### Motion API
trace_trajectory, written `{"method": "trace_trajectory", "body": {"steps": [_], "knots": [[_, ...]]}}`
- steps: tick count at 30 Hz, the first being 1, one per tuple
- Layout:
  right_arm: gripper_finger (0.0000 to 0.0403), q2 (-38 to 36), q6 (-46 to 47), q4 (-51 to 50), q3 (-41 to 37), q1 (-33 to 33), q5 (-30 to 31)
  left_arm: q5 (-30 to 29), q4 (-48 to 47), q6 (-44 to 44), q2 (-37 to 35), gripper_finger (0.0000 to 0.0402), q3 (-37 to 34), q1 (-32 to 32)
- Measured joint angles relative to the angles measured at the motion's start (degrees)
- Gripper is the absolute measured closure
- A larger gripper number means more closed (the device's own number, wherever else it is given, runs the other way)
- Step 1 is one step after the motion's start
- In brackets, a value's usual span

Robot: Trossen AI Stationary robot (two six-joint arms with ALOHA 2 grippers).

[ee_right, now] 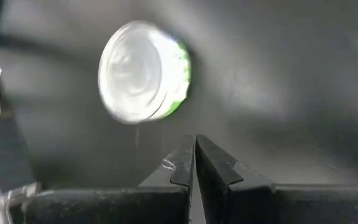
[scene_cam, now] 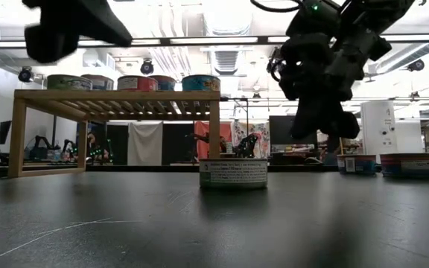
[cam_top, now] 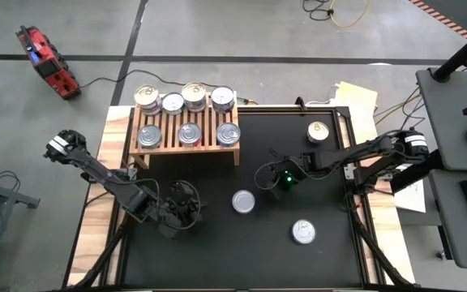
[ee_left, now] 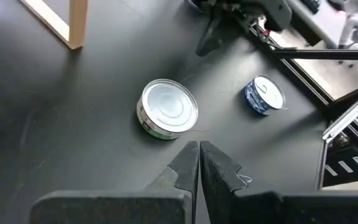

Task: Stack canned seafood by type on shelf
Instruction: Put the green tuna can on the shelf

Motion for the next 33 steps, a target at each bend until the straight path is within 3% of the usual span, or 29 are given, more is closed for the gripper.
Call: {"method": "trace_trajectory", "body": {"steps": [7,13,19,23,28,33], "knots": [[0.0393,1.8,6.5,7.8,0.0,-0.2,0.8,0.1,20.2,10.9,0.0,0.0401,-11.4,2.5],[0.0388,4.1,13.2,13.2,0.0,-0.2,0.8,0.0,26.9,16.2,0.0,0.0402,-16.4,6.5],[0.0363,5.5,16.1,13.3,1.9,0.8,0.4,1.1,27.6,22.5,0.0,0.0402,-16.4,7.8],[0.0335,5.6,16.2,13.3,3.6,1.6,0.4,1.9,33.1,25.4,2.1,0.0401,-16.1,7.8],[0.0298,5.6,16.1,13.2,4.5,1.5,0.8,1.7,42.6,26.5,9.4,0.0401,-15.8,7.9],[0.0268,5.6,16.1,10.1,4.9,1.6,0.8,2.6,44.6,26.9,18.4,0.0401,-10.7,7.9]]}}
